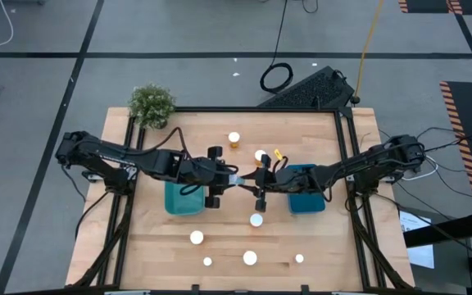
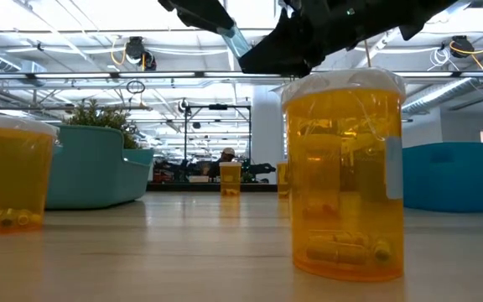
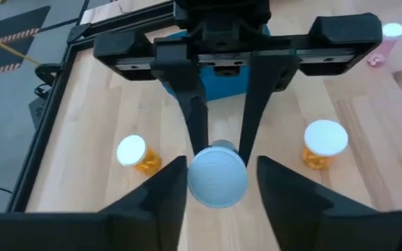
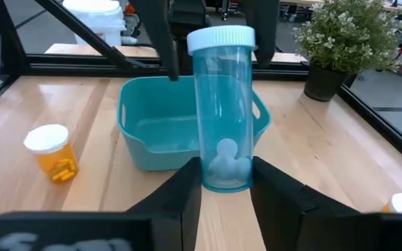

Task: Pick and place medicine bottles into bin by pill shape (circle, oval)
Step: Put the blue tablet bottle into the blue bin

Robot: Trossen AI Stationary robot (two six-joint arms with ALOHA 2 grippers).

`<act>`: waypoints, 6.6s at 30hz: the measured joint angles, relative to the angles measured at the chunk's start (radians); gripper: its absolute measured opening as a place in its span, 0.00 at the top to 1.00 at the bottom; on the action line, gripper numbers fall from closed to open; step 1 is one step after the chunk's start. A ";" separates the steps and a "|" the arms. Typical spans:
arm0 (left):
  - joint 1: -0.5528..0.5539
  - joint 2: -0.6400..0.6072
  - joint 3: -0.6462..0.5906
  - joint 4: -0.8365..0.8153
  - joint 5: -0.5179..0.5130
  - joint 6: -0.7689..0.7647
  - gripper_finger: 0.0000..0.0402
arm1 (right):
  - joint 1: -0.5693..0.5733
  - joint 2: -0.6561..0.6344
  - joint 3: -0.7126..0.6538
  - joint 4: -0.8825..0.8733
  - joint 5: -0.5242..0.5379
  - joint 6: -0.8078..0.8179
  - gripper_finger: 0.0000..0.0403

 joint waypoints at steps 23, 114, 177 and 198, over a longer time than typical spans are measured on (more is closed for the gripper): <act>-0.026 -0.063 -0.061 0.142 -0.189 0.025 0.31 | 0.001 -0.321 -0.191 -0.043 -0.047 0.041 0.75; 0.122 0.198 -0.261 0.987 0.153 0.002 0.71 | 0.011 -0.525 -0.302 -0.172 -0.010 0.141 0.25; 0.248 0.198 -0.261 0.476 0.195 0.053 0.71 | -0.203 0.034 0.313 -0.748 -0.177 0.011 0.74; 0.248 0.198 -0.261 0.481 0.198 0.061 0.71 | -0.203 0.034 0.313 -0.763 -0.177 0.012 0.69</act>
